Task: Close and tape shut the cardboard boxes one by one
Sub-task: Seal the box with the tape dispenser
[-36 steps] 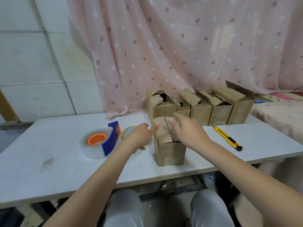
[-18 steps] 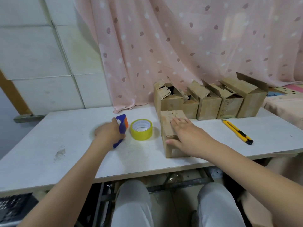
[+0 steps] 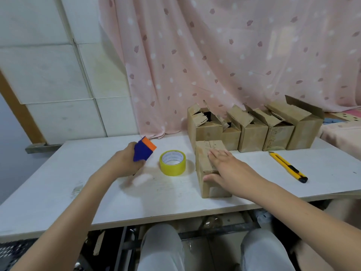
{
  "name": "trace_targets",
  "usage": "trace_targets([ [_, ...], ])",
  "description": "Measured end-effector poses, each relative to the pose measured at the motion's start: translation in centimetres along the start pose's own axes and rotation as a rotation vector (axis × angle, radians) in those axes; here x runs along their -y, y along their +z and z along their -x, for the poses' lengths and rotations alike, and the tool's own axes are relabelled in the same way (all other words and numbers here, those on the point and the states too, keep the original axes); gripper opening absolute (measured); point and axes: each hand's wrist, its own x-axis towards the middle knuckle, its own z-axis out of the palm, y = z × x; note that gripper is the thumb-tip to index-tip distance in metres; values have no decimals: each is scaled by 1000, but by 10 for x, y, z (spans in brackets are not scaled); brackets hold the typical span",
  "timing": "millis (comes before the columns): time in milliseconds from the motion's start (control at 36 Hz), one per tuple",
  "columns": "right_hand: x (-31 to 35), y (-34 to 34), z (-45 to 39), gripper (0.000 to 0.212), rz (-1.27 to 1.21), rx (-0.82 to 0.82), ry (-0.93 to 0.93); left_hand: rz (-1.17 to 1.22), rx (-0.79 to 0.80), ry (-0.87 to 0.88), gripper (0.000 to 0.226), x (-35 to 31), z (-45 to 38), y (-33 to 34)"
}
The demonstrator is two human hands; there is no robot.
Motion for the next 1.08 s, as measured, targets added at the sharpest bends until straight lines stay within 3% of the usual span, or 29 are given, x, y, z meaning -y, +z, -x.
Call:
trace_targets([
  [111,2,-4,0,84,-4,39,14,110,-1,21,83,2,16,-11],
  [250,5,-7,-2,83,3,62,31,275,89,81,66,4,24,-10],
  [444,2,-13,4,89,-73,18,24,372,257,215,67,-1,30,-5],
  [611,5,-22,2,63,-177,-211,84,391,265,324,68,-15,30,-12],
  [722,9,-32,-6,25,-571,-482,158,392,231,389,77,-28,30,-21],
  [778,14,-41,-11,24,-866,-424,233,390,231,425,77,-35,30,-26],
  [917,22,-72,-11,36,-1455,-104,339,362,241,503,69,-57,33,-39],
  [1000,21,-80,-8,32,-1631,-29,293,352,238,525,66,-64,33,-42],
  [1083,19,-81,-6,24,-1644,-9,260,332,236,550,67,-67,33,-44],
])
